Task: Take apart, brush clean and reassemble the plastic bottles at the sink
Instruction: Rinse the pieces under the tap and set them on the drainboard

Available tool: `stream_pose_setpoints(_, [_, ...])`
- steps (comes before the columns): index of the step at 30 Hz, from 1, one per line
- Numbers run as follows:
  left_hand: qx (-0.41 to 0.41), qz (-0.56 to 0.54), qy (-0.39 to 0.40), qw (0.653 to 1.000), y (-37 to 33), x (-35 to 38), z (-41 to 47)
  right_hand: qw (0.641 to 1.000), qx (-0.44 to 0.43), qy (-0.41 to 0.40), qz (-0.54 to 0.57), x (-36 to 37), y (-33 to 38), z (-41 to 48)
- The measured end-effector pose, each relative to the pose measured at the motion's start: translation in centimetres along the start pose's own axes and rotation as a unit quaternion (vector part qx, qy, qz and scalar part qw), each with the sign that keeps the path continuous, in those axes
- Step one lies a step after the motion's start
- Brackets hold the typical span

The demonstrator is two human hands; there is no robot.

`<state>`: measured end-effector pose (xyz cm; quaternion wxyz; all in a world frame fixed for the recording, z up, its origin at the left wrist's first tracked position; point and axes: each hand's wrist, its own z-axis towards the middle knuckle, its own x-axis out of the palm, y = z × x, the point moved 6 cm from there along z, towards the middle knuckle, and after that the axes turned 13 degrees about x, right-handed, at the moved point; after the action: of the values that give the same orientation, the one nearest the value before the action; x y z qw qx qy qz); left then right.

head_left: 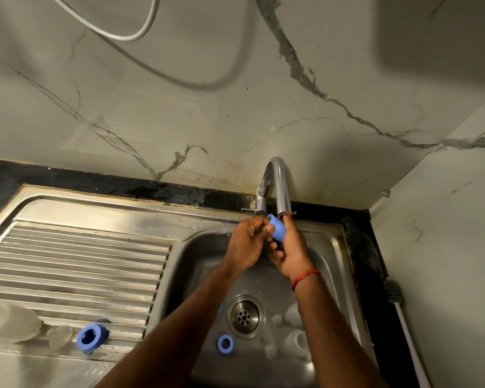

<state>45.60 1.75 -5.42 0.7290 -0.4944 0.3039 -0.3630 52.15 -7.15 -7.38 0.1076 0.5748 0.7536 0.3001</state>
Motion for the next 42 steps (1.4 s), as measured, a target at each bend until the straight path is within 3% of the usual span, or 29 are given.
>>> stream_pose_setpoints(2, [-0.006, 0.006, 0.027, 1.000, 0.5, -0.2, 0.0, 1.000, -0.009, 0.003, -0.022, 0.1, -0.1, 0.1])
stream_pose_setpoints(4, [-0.061, -0.042, 0.014, 0.997, 0.8, 0.0, -0.3, 0.971, -0.169, -0.078, -0.152, 0.1, 1.3, -0.3])
stream_pose_setpoints(6, [-0.129, -0.057, -0.021, 0.990, 1.6, -0.3, -0.3, 0.859, -0.380, -0.152, -0.308, 0.6, 2.6, -1.7])
stream_pose_setpoints(8, [-0.173, -0.040, -0.034, 0.984, 2.0, -0.7, -0.2, 0.738, -0.498, -0.174, -0.421, 1.0, 2.4, -2.5])
stream_pose_setpoints(10, [-0.210, -0.050, -0.016, 0.976, 1.7, -0.8, -0.2, 0.678, -0.525, -0.178, -0.482, 0.5, 2.3, -2.2])
stream_pose_setpoints(11, [-0.229, -0.076, -0.009, 0.970, 1.5, -0.7, -0.4, 0.669, -0.529, -0.167, -0.494, 0.3, 2.4, -2.2])
stream_pose_setpoints(12, [-0.246, -0.112, -0.007, 0.963, 1.3, -0.6, -0.6, 0.674, -0.532, -0.150, -0.491, 0.2, 2.4, -2.4])
stream_pose_setpoints(14, [-0.267, -0.170, -0.010, 0.949, 1.1, -0.2, -1.1, 0.734, -0.510, -0.097, -0.438, 0.2, 2.7, -2.7])
stream_pose_setpoints(16, [-0.267, -0.138, -0.015, 0.954, 1.3, -0.3, -1.5, 0.812, -0.432, -0.060, -0.388, 0.0, 2.8, -2.5])
stream_pose_setpoints(18, [-0.238, -0.063, -0.038, 0.968, 1.5, -1.0, -2.1, 0.838, -0.379, -0.069, -0.386, -0.7, 2.4, -2.3])
stream_pose_setpoints(21, [-0.194, 0.033, -0.074, 0.978, 1.8, -2.6, -3.0, 0.805, -0.392, -0.116, -0.431, -1.9, 2.5, -3.3])
stream_pose_setpoints(27, [-0.102, 0.187, 0.063, 0.975, -0.2, -3.4, -4.5, 0.739, -0.321, -0.121, -0.579, -1.7, 1.7, -5.3])
stream_pose_setpoints(33, [-0.022, 0.225, 0.042, 0.973, -3.4, -5.6, -6.2, 0.725, -0.379, -0.061, -0.572, 0.8, 0.7, -7.2])
stream_pose_setpoints(39, [0.005, 0.246, -0.034, 0.969, -5.2, -10.5, -8.6, 0.753, -0.403, 0.016, -0.520, 5.7, -2.0, -10.5])
stream_pose_setpoints(42, [0.000, 0.265, -0.071, 0.962, -5.6, -13.6, -10.5, 0.765, -0.373, 0.082, -0.519, 8.8, -4.8, -11.4])
